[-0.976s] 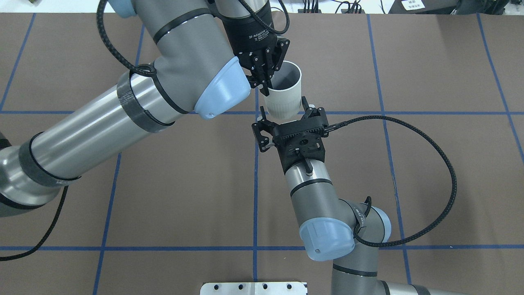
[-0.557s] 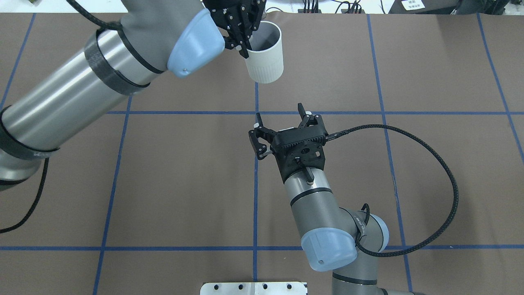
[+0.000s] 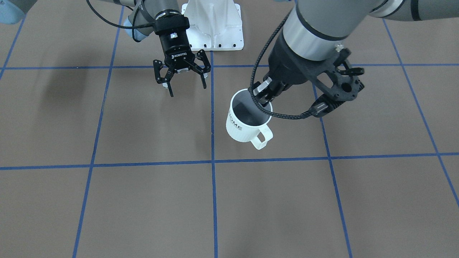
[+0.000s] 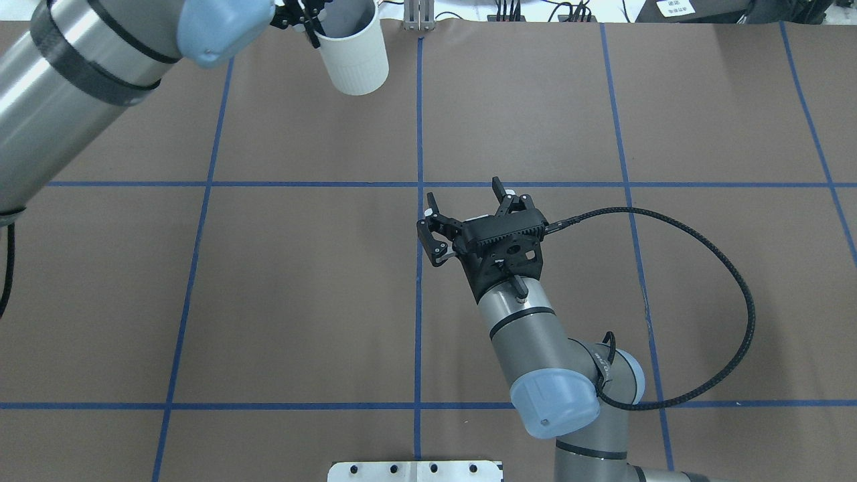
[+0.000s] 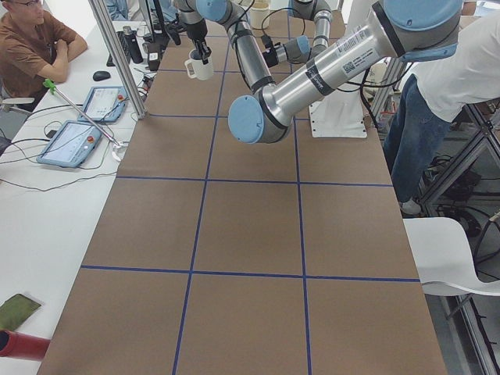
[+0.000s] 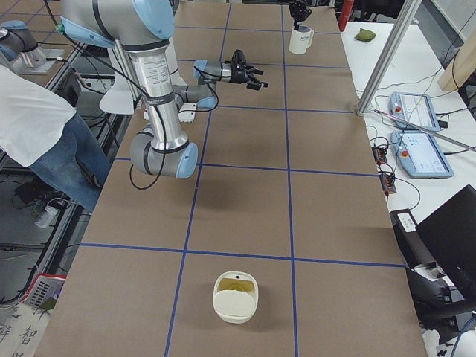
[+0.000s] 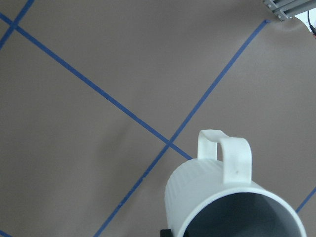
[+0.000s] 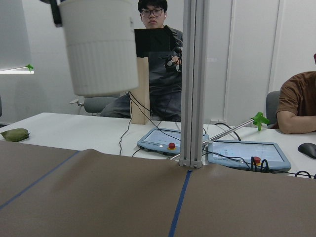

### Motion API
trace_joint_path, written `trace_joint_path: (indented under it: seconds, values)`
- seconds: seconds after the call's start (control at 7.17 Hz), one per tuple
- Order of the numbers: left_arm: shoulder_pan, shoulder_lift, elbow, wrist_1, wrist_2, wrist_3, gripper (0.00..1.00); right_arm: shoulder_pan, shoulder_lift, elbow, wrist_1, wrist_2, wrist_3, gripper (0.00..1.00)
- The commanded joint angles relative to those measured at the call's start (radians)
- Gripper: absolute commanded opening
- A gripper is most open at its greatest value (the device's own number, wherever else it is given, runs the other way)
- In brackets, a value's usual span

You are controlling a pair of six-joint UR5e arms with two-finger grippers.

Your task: Left arm hands cup to right arm to dump lemon

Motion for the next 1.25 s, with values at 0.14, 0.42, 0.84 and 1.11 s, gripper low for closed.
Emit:
trace_joint_path:
  seconds: [0.14, 0.42, 0.84, 1.11]
  values:
    - [-0.088, 0.297, -0.142, 0.004, 0.0, 0.374, 0.0, 0.168, -0.053, -0.011, -0.047, 0.276, 0.0, 1.0]
    - [-0.099, 0.545, -0.194, -0.144, 0.073, 0.551, 0.0, 0.262, -0.101, -0.023, -0.058, 0.424, 0.0, 1.0]
    - [-0.139, 0.808, -0.19, -0.389, 0.076, 0.734, 0.0, 0.482, -0.156, -0.035, -0.137, 0.854, -0.004, 1.0]
    - [-0.137, 0.856, -0.179, -0.389, 0.075, 0.741, 0.0, 0.602, -0.161, -0.034, -0.187, 1.096, -0.009, 1.0]
